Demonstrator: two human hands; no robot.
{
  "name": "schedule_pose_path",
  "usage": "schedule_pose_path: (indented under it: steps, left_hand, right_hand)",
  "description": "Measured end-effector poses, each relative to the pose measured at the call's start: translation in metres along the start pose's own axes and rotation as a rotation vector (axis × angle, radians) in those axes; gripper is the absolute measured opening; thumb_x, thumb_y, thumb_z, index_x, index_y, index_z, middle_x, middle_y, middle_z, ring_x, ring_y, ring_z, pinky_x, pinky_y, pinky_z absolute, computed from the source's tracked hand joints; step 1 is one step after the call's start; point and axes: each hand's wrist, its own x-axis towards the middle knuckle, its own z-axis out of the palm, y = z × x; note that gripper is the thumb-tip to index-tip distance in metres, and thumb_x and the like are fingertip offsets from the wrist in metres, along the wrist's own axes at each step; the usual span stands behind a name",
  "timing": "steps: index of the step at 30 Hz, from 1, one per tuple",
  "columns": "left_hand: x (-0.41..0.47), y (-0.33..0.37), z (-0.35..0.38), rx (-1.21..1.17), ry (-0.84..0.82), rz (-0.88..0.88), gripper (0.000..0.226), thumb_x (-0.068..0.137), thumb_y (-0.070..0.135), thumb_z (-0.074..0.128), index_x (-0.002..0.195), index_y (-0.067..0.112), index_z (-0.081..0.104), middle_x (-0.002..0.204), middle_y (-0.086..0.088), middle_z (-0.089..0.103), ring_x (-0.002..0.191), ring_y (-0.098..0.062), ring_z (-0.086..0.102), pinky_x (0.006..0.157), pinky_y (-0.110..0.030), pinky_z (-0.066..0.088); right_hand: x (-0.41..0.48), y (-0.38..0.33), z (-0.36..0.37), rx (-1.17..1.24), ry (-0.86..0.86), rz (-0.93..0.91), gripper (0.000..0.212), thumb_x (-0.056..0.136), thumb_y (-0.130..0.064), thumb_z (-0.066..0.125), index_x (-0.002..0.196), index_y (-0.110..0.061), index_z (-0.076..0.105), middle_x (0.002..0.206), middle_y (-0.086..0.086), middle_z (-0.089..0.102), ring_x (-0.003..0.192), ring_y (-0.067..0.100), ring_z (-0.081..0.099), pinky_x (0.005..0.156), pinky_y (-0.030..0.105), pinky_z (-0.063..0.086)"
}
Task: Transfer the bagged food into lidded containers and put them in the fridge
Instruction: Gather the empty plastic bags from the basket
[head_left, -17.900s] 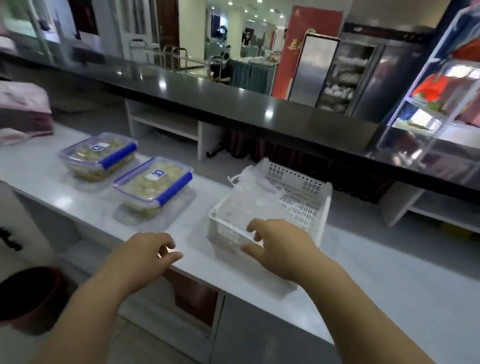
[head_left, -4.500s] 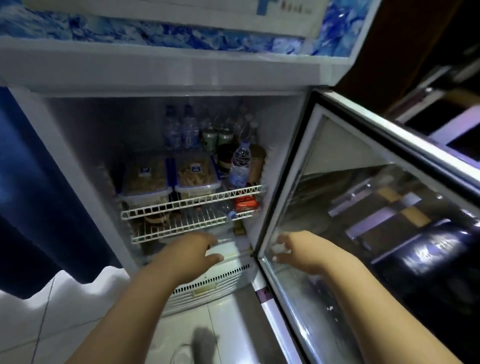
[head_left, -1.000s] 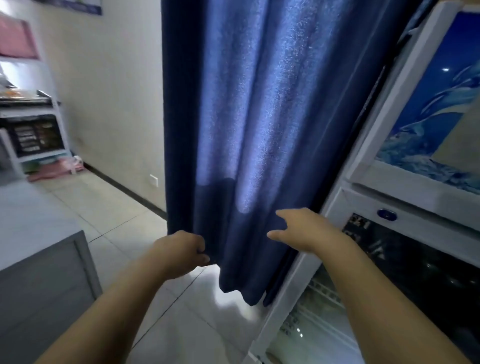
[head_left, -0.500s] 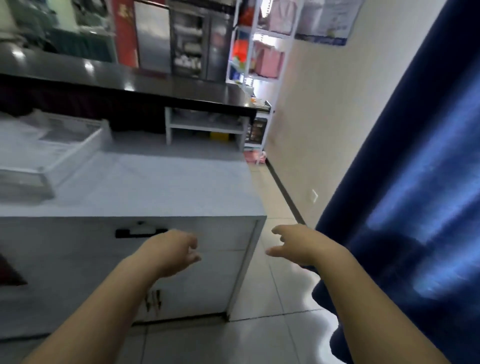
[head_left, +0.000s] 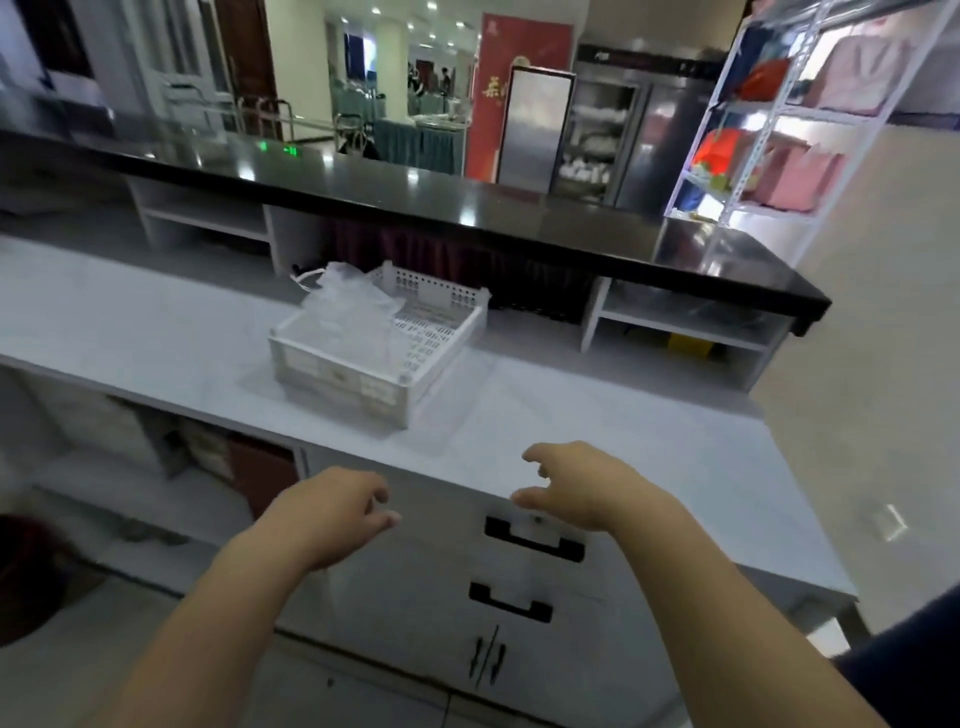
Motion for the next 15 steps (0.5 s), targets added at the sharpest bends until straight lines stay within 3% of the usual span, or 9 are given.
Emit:
schedule_pose_path:
  steps: [6,10,12,15]
  left_hand:
    - [0.022,-0.06,-0.031,-0.033,0.055,-0.046,0.038,0.089,0.049,0.052,0.117,0.025,0.058,0.108,0.007,0.064,0.093,-0.011,0.059,0.077,-0.026,0.049]
    - [0.042,-0.093,-0.046,-0.037,0.122,-0.068,0.028,0.089,0.049,0.051,0.105,0.028,0.06,0.086,0.015,0.055,0.08,-0.007,0.052,0.06,-0.022,0.037]
    - [0.054,-0.106,-0.053,-0.055,0.151,-0.071,0.027,0.088,0.05,0.051,0.105,0.031,0.061,0.086,0.017,0.056,0.081,-0.004,0.053,0.061,-0.021,0.04]
    - [0.075,-0.122,-0.064,-0.125,0.186,-0.099,0.026,0.087,0.05,0.054,0.106,0.034,0.061,0.097,0.018,0.062,0.087,-0.001,0.057,0.074,-0.023,0.048]
  right_hand:
    - [0.059,-0.061,-0.007,0.088,0.167,-0.107,0.049,0.088,-0.053,0.052,0.132,-0.032,0.046,0.126,-0.009,0.059,0.112,0.015,0.057,0.089,0.033,0.047]
    - [0.102,-0.086,-0.017,0.161,0.333,-0.184,0.046,0.089,-0.048,0.054,0.13,-0.029,0.047,0.121,-0.009,0.061,0.108,0.013,0.058,0.088,0.034,0.05]
    - [0.127,-0.094,-0.021,0.206,0.393,-0.216,0.051,0.088,-0.047,0.056,0.134,-0.029,0.043,0.126,-0.008,0.058,0.111,0.014,0.056,0.09,0.034,0.049]
    - [0.168,-0.104,-0.025,0.265,0.407,-0.272,0.065,0.087,-0.046,0.06,0.142,-0.029,0.031,0.142,-0.006,0.045,0.124,0.015,0.048,0.098,0.033,0.043]
